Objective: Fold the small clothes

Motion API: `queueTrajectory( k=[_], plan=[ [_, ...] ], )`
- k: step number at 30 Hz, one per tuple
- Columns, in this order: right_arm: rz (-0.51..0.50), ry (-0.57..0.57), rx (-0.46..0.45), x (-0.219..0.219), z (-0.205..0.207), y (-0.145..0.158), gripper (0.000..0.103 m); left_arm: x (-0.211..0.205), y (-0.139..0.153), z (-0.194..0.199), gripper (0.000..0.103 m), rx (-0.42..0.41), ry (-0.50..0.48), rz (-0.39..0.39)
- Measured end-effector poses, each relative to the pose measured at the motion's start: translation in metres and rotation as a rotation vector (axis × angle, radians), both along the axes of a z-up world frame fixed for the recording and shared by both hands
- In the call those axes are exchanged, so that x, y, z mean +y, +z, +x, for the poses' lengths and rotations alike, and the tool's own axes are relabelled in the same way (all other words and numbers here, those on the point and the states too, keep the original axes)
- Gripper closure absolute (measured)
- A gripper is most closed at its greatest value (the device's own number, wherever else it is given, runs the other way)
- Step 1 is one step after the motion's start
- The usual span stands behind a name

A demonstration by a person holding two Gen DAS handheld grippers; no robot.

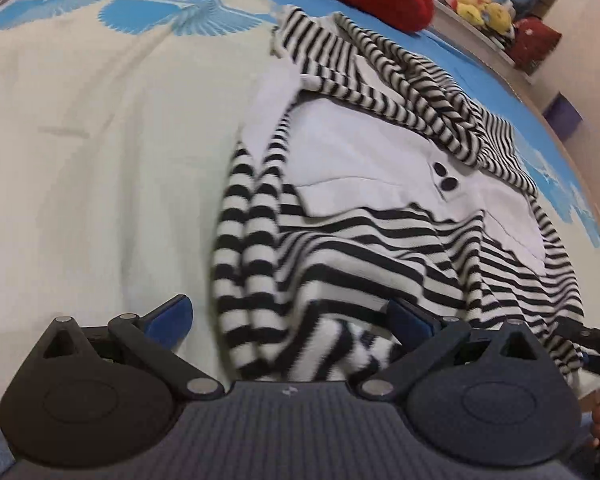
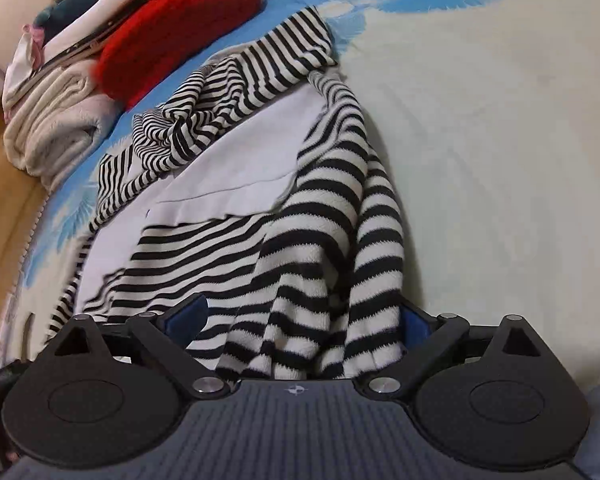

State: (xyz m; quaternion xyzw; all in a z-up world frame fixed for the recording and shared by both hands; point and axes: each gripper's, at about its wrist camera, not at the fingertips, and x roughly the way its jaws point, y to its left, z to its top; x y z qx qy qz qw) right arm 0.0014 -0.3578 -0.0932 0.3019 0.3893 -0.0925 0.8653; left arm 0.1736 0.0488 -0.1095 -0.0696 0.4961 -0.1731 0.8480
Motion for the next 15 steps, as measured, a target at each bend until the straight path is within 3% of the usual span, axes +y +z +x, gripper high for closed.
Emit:
queueTrajectory(
  k=[2,4,7,12,15],
  plan=[
    [-0.057,0.021,0.018,0.002,0.003,0.002,0.079,0.0,0.007,-0.002,0.094,0.005,-0.01,-0.018],
    [0.034,-0.004,0.019,-0.01,-0.002,0.002,0.086,0.005,0.019,-0.007,0.093,0.001,0.041,-0.027],
    [0.151,-0.033,-0.039,-0.027,-0.018,0.02,0.087,0.009,0.047,-0.027,0.094,-0.054,0.021,-0.041],
    [0.194,-0.034,-0.127,-0.038,-0.068,0.07,0.089,0.023,0.089,-0.076,0.095,-0.059,-0.045,-0.122],
    [0.222,-0.04,-0.122,-0.033,-0.115,0.084,0.089,0.033,0.098,-0.113,0.095,-0.032,-0.071,-0.153]
  ],
)
